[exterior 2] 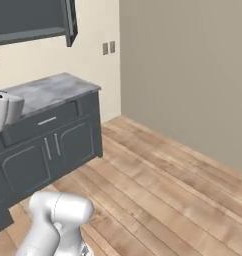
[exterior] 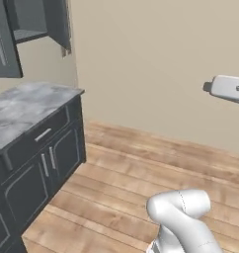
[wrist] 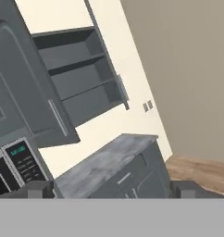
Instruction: Close all open cabinet doors.
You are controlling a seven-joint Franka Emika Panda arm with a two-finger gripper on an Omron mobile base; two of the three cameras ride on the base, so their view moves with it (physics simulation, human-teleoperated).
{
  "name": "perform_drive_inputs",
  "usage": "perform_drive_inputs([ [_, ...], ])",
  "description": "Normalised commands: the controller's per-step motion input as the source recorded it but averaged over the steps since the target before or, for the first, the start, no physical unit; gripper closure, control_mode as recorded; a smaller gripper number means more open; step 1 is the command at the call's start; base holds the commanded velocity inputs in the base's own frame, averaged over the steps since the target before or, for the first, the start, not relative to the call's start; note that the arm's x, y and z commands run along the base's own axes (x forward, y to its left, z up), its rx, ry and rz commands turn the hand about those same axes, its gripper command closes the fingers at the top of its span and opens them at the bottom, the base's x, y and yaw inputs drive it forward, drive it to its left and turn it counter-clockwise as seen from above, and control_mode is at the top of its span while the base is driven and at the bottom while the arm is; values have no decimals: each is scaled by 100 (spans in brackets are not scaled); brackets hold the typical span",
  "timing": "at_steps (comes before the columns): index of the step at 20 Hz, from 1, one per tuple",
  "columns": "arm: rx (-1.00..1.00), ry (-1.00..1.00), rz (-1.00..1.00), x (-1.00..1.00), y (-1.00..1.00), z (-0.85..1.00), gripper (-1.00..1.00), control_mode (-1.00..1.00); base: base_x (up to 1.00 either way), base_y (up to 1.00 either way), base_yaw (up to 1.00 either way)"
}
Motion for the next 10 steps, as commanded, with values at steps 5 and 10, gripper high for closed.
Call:
perform_drive_inputs([
  [5,0,0,0,0,0,0,-100,100,100,-38,56],
  [10,0,0,0,0,0,0,-100,100,100,-10,72],
])
